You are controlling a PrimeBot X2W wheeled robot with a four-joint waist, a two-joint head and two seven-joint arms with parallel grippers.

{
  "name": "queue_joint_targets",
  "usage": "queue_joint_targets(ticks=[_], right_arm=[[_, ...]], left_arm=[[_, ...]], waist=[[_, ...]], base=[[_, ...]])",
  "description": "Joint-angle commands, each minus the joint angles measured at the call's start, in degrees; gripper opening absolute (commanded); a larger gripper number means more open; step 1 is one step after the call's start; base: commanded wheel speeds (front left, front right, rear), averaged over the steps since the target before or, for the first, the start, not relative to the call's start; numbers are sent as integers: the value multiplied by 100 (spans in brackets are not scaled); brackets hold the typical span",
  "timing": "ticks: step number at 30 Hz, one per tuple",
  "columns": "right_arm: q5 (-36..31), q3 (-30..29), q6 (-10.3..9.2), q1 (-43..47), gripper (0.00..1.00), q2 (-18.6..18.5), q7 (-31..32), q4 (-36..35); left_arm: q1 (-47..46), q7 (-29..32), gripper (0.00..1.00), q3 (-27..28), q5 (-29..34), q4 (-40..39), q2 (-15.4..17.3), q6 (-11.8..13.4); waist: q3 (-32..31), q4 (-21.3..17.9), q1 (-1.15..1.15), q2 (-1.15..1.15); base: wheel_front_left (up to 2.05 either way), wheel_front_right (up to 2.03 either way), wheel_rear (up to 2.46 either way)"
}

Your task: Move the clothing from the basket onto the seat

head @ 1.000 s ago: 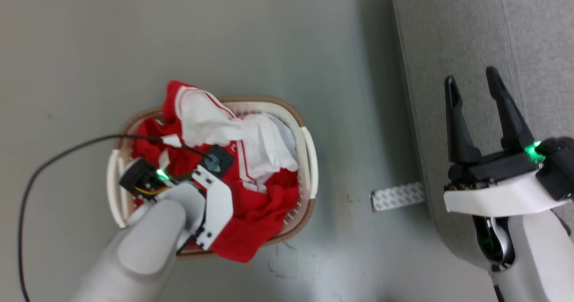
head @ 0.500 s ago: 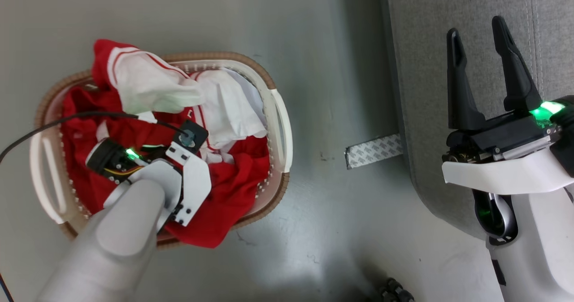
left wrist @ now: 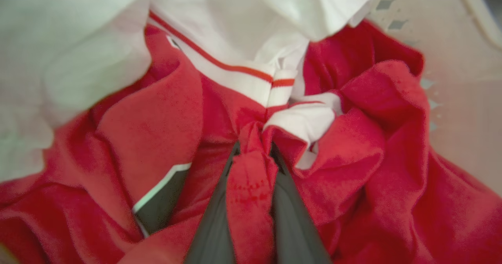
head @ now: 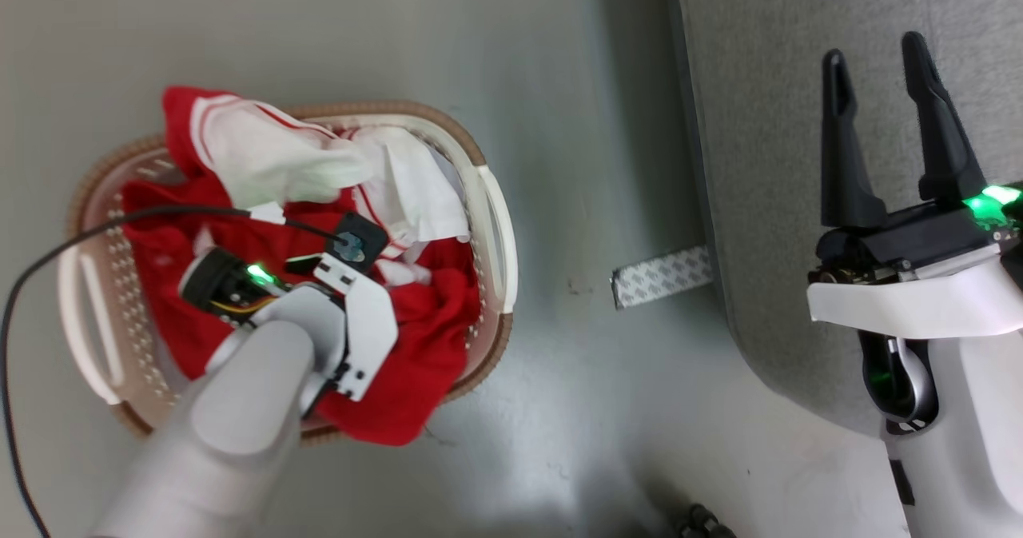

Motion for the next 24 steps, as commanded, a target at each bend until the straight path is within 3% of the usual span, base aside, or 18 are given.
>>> queue_joint_targets(ticks=[1, 24], right_arm=[[-41, -96, -12, 130, 100, -33, -18, 60], [-284, -799, -12, 1826, 100, -380, -18, 507]], left_arm=[[109, -204, 0, 66, -145, -57, -84, 7], [1453, -1784, 0, 295, -1029, -440, -855, 311]], waist=[[-288, 135, 0, 0], [-3140, 1181, 0, 0]], base=[[0, 0, 0], [0, 0, 0]])
